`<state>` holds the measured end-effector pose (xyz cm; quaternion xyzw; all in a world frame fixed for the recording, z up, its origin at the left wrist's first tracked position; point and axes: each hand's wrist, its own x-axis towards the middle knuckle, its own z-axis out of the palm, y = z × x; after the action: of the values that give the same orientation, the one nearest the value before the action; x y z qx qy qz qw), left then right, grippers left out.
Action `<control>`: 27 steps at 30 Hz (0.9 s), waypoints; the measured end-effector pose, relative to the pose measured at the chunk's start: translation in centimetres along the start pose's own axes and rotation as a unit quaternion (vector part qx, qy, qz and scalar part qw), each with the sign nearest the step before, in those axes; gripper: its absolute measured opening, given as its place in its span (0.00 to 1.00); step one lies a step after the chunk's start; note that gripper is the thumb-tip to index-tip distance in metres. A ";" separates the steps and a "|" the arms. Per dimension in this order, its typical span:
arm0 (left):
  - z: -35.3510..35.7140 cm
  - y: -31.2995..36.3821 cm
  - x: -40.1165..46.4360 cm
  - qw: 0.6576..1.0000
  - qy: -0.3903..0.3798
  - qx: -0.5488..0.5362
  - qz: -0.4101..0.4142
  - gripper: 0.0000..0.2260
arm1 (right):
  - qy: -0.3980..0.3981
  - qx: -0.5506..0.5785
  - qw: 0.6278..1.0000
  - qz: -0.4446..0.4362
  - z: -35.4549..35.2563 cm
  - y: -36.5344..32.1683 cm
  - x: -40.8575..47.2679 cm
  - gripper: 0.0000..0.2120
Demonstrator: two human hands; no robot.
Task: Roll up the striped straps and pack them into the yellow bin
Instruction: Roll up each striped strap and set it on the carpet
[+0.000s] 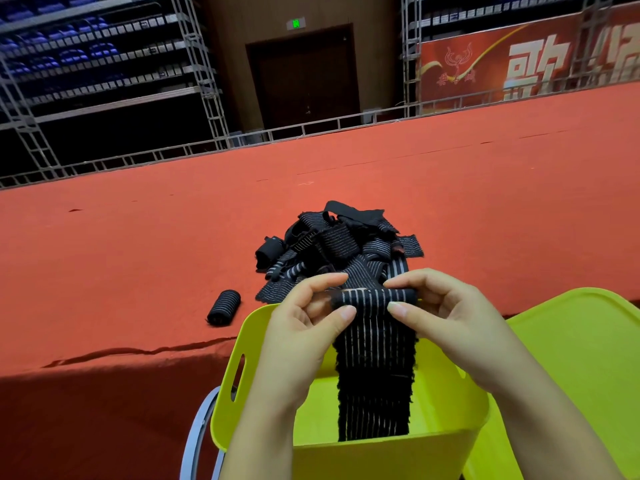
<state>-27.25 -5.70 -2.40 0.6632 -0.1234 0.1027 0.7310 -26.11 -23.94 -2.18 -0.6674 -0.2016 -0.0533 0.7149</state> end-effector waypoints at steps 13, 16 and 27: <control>0.0 0.1 -0.1 0.999 -0.019 0.024 -0.037 0.15 | 0.030 -0.030 0.995 -0.085 0.2 0.3 0.1 0.13; -0.1 0.0 -0.1 0.999 -0.016 0.013 -0.030 0.09 | 0.001 -0.002 0.998 -0.060 0.0 0.3 0.1 0.09; -0.4 -0.5 0.1 0.999 -0.021 -0.035 -0.021 0.22 | 0.029 0.045 0.998 0.015 -0.1 0.8 0.6 0.15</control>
<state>-26.95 -5.35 -2.83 0.6419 -0.1283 0.0689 0.7528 -25.29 -23.80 -2.76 -0.6359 -0.1733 -0.0528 0.7502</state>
